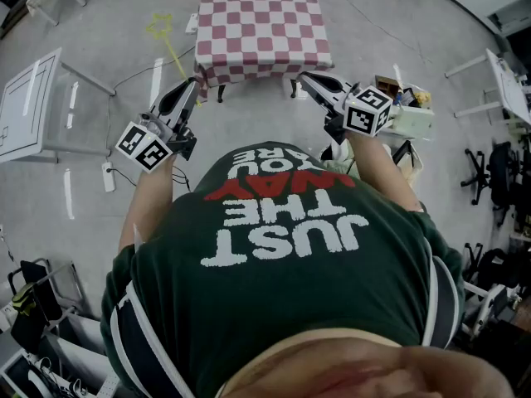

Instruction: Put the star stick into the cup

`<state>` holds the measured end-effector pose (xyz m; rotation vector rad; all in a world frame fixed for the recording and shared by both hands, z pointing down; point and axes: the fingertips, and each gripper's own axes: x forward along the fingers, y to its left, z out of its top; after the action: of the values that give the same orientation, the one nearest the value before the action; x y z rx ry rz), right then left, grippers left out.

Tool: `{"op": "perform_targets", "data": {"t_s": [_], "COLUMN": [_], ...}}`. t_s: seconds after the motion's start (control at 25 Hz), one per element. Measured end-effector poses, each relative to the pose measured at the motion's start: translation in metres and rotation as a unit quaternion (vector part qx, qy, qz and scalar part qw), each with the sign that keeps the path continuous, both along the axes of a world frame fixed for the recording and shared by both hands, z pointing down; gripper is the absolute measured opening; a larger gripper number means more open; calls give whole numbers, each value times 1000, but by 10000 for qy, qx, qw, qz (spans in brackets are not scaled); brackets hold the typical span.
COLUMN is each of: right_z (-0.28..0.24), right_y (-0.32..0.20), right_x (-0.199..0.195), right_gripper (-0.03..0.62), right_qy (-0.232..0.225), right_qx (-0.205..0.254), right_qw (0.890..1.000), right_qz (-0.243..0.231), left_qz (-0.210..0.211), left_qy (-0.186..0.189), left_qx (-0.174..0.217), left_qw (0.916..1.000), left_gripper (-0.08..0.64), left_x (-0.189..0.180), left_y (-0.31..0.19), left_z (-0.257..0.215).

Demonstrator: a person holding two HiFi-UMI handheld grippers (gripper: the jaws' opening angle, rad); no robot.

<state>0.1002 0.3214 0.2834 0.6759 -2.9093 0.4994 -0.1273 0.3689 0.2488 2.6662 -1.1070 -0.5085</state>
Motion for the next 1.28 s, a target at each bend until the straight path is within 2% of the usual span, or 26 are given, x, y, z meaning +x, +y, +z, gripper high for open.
{"op": "perform_targets", "data": {"t_s": [0.36,0.96,1.28], "right_z": [0,-27,-23], "right_y": [-4,-23,-37], "right_x": [-13,-111,-142], "right_gripper": [34,34,34], "right_qy": [94,58,176], "right_qx": [-40,197,172], "right_qw": [9999,9983,9985], "right_qz": [69,549,495], "left_qz": [73,302,174], "left_qy": [76,62,158], "left_qx": [51,53,-42], "left_qw": [9999,9995,9997], "left_gripper": [20,20,20], "left_x": [-15,-134,-169], "left_y": [-4,-10,-15], "left_z": [-3,5,18]}}
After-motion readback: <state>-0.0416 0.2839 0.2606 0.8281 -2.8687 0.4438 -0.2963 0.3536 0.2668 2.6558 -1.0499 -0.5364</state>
